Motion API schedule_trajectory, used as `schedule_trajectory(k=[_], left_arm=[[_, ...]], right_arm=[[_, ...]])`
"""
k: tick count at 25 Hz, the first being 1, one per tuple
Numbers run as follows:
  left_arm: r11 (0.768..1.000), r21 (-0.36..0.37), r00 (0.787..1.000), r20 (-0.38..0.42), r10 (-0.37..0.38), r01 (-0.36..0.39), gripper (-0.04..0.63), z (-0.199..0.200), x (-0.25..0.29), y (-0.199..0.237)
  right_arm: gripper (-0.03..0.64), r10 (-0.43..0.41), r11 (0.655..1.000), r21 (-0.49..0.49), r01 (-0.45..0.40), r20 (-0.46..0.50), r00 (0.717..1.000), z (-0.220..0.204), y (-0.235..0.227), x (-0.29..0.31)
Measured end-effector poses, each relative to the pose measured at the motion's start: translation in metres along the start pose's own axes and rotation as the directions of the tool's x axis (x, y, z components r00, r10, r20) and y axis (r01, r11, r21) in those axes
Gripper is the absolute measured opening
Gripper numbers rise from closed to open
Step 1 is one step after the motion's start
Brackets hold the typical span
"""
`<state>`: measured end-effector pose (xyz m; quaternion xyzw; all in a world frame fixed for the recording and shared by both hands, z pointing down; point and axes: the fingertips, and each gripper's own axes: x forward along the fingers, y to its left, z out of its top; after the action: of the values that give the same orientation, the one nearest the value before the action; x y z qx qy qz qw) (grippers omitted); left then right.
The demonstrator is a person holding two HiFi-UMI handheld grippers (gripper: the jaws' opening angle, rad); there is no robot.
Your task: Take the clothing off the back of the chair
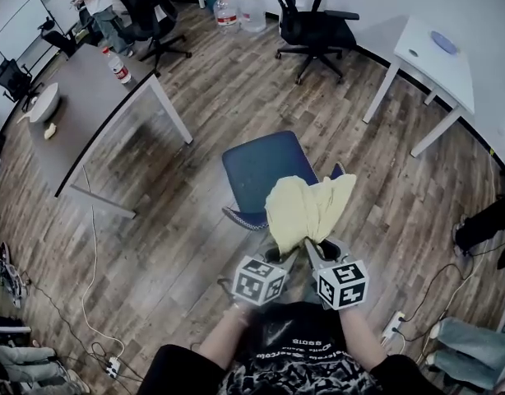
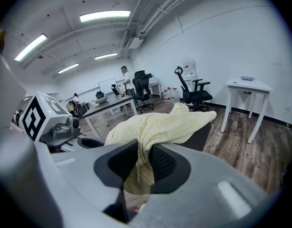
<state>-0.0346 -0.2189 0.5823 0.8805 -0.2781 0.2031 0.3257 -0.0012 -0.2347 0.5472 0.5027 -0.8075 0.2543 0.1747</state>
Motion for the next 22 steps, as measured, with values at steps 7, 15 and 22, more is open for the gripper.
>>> schedule_trajectory(k=[7, 15, 22], left_arm=[[1.000, 0.031, 1.000, 0.007, -0.002, 0.002, 0.060, -0.013, -0.010, -0.013], [0.999, 0.051, 0.999, 0.041, 0.011, -0.013, 0.061, -0.018, -0.013, -0.043], [0.995, -0.046, 0.985, 0.144, 0.093, -0.087, 0.061, -0.016, -0.022, -0.061]], right_arm=[[0.072, 0.013, 1.000, -0.009, -0.013, 0.008, 1.000, -0.010, 0.010, -0.016], [0.072, 0.089, 0.995, -0.054, -0.088, 0.022, 0.996, -0.013, 0.008, -0.043], [0.072, 0.144, 0.984, -0.109, -0.140, 0.037, 0.989, -0.008, 0.014, -0.062]])
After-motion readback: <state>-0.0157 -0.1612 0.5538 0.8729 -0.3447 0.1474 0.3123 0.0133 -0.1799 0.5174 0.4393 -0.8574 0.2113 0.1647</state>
